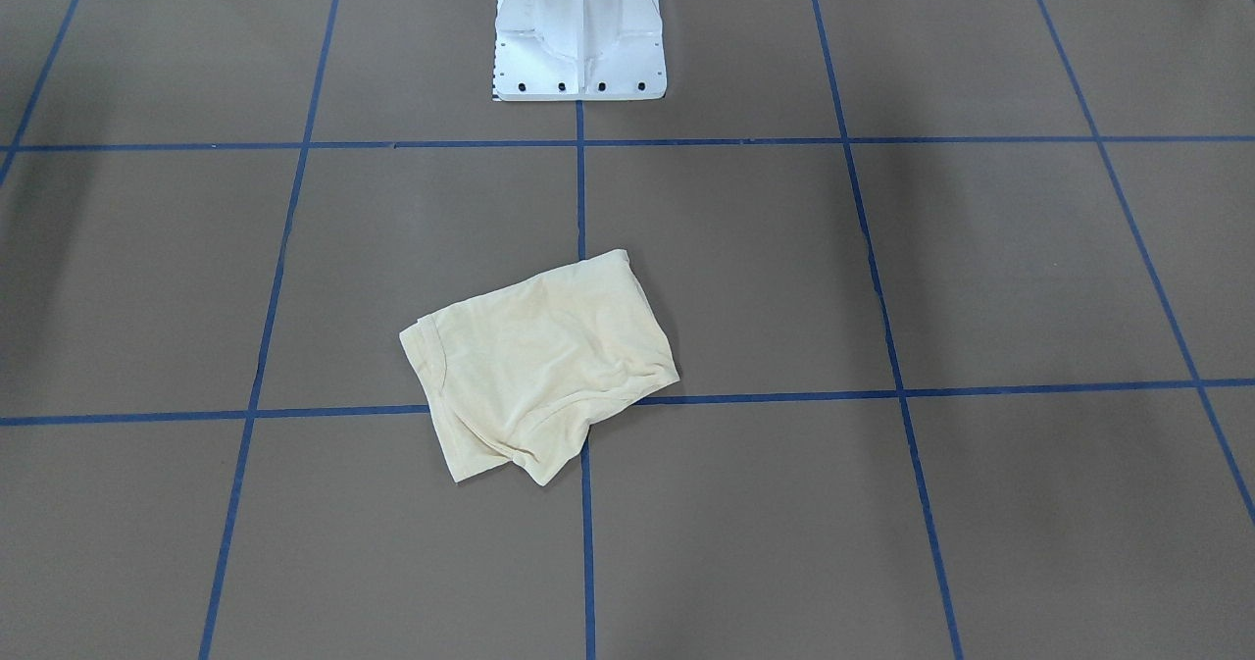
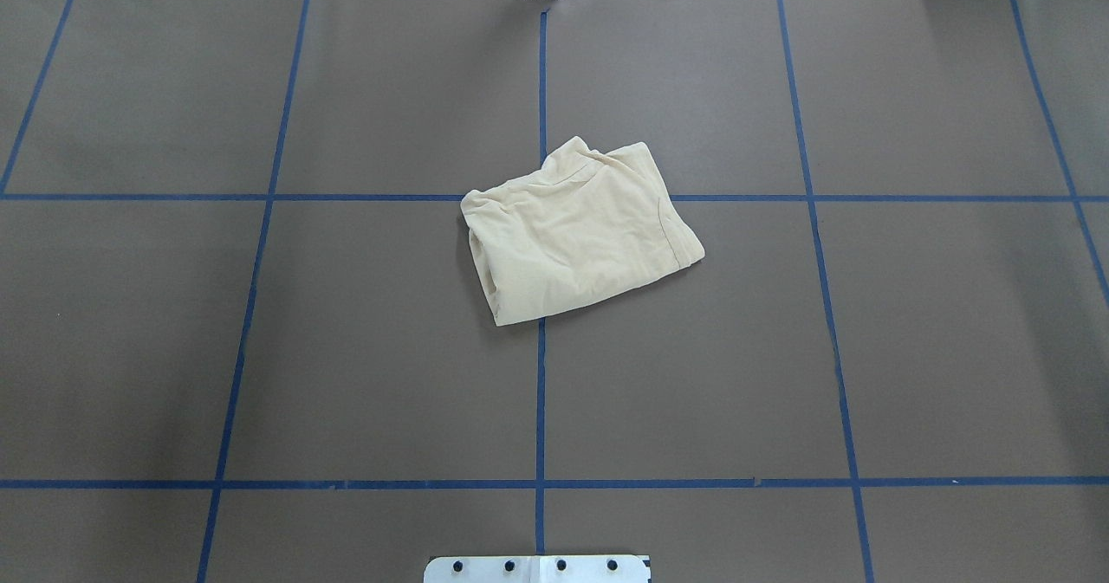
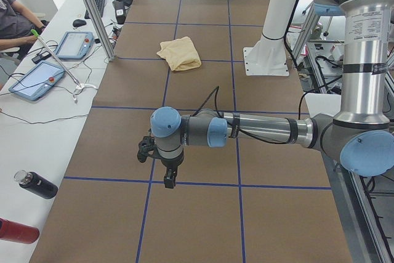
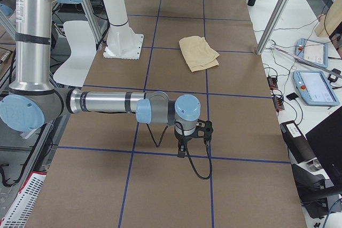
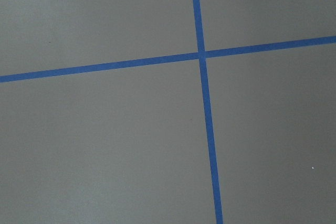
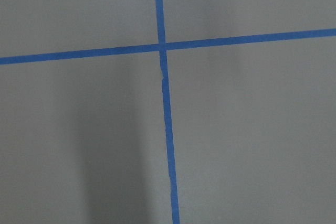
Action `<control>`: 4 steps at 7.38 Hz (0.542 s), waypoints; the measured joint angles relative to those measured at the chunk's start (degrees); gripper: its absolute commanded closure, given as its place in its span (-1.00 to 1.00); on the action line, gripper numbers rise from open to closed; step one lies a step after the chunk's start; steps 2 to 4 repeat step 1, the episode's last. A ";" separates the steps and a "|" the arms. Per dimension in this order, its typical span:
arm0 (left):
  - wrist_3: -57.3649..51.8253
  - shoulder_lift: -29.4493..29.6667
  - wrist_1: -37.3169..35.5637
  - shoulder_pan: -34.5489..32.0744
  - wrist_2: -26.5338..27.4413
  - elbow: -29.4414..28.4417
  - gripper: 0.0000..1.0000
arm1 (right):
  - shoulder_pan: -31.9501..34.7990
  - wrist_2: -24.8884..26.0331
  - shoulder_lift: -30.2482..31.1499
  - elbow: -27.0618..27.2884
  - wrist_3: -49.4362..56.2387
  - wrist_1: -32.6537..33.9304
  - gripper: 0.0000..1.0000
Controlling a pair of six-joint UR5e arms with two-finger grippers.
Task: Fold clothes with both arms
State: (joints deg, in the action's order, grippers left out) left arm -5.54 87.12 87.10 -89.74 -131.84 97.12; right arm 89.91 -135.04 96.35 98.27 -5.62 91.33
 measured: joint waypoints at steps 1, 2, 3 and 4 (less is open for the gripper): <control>0.00 0.03 0.00 0.00 0.00 0.01 -0.99 | 0.00 0.01 -0.16 -0.11 -0.02 0.04 -1.00; 0.00 0.03 0.00 0.00 0.00 0.01 -0.99 | 0.00 0.01 -0.16 -0.11 -0.02 0.04 -1.00; 0.00 0.03 0.00 0.00 0.00 0.01 -0.99 | 0.00 0.01 -0.16 -0.11 -0.02 0.04 -1.00; 0.00 0.03 0.00 0.00 0.00 0.01 -0.99 | 0.00 0.01 -0.16 -0.11 -0.02 0.04 -1.00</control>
